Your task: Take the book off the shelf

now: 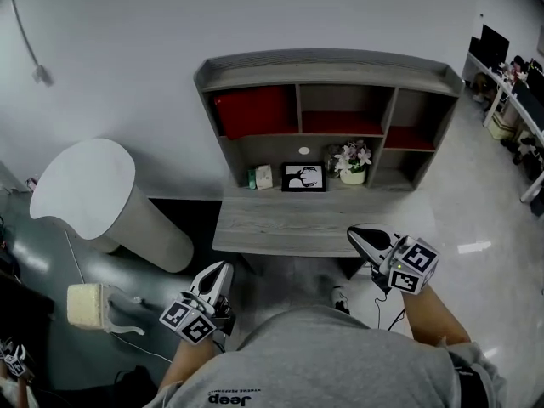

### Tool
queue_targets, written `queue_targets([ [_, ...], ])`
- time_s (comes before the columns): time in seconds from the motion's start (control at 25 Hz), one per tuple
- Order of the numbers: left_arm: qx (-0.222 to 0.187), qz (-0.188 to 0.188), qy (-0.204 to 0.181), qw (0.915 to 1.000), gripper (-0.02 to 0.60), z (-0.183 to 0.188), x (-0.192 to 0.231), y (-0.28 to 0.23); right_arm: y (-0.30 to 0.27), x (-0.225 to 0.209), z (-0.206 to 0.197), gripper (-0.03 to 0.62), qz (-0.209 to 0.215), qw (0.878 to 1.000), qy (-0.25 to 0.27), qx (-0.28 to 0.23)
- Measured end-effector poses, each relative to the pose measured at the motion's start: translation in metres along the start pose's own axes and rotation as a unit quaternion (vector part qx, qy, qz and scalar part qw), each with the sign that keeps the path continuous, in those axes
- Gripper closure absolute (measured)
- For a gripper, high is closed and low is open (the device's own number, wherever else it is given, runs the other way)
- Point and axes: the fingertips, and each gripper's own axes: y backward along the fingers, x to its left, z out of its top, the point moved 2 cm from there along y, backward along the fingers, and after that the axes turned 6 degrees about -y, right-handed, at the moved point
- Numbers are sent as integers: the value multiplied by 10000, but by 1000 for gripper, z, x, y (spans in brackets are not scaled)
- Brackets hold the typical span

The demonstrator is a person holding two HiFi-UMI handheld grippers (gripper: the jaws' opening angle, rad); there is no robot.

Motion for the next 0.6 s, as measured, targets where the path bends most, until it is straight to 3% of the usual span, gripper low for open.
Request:
queue_targets([
  [0.24, -178, 517, -35, 9985, 569, -1, 11, -78, -28, -91, 25, 595, 561, 9984, 41, 8],
  [0.6, -241, 837, -185, 9960, 569, -2, 11, -207, -51, -204, 57, 594, 1253, 9918, 208, 152],
])
